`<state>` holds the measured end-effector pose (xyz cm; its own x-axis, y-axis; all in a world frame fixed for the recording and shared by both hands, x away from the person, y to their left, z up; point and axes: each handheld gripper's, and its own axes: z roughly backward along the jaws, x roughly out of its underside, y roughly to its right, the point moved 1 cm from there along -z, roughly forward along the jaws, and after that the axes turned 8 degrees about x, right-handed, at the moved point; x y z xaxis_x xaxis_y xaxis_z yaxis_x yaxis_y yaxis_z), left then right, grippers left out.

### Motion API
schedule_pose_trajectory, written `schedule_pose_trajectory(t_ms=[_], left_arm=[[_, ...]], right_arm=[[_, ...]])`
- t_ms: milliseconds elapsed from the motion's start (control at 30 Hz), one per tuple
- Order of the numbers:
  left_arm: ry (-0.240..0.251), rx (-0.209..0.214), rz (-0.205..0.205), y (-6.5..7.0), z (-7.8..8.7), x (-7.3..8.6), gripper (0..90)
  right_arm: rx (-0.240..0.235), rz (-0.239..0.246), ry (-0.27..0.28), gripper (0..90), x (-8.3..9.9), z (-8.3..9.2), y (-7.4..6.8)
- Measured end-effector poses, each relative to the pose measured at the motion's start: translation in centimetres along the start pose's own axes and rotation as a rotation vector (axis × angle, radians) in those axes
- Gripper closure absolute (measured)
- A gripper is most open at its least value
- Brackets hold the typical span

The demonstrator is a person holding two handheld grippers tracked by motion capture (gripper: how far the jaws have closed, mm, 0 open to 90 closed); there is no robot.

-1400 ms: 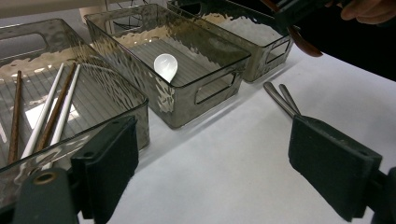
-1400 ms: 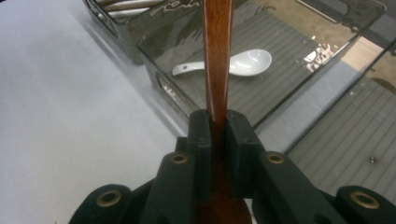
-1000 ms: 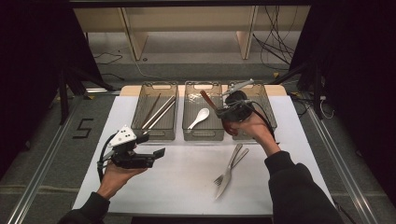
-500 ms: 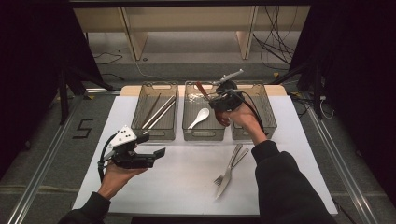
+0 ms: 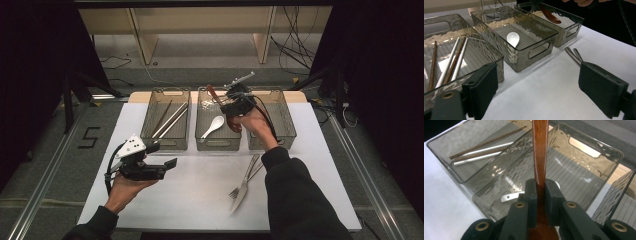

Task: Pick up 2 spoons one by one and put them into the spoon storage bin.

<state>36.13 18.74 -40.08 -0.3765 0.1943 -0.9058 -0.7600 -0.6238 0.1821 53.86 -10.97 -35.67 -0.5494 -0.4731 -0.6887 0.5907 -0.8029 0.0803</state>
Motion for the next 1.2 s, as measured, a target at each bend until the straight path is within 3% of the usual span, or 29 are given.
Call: schedule_pose_trajectory(t_ms=[500,1200], left_arm=[[-0.004,-0.001,-0.005,0.0,-0.1,0.0,15.6],[-0.013,0.003,-0.009,0.1,-0.2,0.1,15.5]], right_arm=[[0.009,-0.039,-0.017,82.1,0.1,-1.6,0.4],[0.017,-0.044,-0.052,81.9,0.2,-3.4,-0.1]])
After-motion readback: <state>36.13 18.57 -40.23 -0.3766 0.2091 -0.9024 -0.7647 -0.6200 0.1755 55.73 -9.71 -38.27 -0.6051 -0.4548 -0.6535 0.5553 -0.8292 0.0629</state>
